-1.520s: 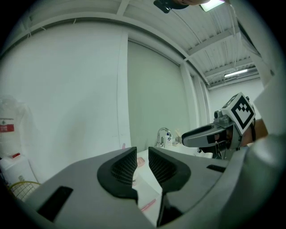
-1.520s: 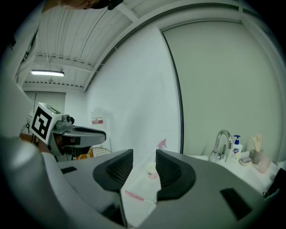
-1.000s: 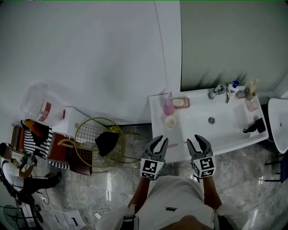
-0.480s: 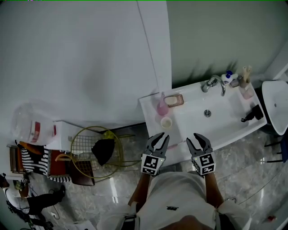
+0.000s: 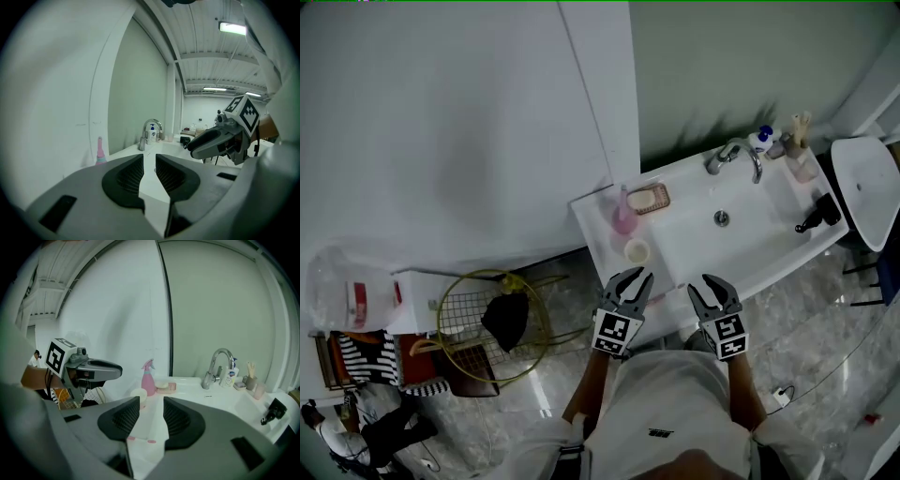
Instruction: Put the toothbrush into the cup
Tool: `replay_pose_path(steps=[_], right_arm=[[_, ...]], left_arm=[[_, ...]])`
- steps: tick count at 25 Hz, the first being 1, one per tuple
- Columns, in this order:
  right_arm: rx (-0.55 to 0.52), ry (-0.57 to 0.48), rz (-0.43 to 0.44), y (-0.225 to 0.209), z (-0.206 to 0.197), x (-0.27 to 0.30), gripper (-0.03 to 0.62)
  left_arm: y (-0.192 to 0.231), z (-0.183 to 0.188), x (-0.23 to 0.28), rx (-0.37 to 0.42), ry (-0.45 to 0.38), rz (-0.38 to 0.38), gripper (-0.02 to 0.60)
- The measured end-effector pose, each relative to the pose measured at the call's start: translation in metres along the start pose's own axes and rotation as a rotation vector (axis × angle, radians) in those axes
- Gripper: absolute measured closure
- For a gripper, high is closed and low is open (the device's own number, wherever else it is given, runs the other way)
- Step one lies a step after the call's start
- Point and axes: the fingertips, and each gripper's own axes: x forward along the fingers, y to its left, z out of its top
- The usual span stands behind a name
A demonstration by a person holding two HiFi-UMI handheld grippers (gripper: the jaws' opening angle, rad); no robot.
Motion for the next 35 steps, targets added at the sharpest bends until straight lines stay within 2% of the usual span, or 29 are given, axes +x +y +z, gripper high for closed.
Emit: replay_pose_path(steps=[10, 22, 35], right_arm=[[0.034, 0.098, -0.005, -0.016, -0.037, 0.008, 0.422], [0.017, 0.203, 0.149, -0.022, -0.073, 0.028, 0.422], [0.032, 0.281, 0.244, -0.026, -0.111, 0.035, 0.422]], left_arm=[[-0.014, -0.033, 0.035, 0.001, 0.083, -0.085, 0.486], [-0.028, -0.067, 0.062, -0.019, 0.185, -0.100, 0.486], [-0.059, -0.114, 0.085, 0.018, 0.337, -0.192, 0.486]])
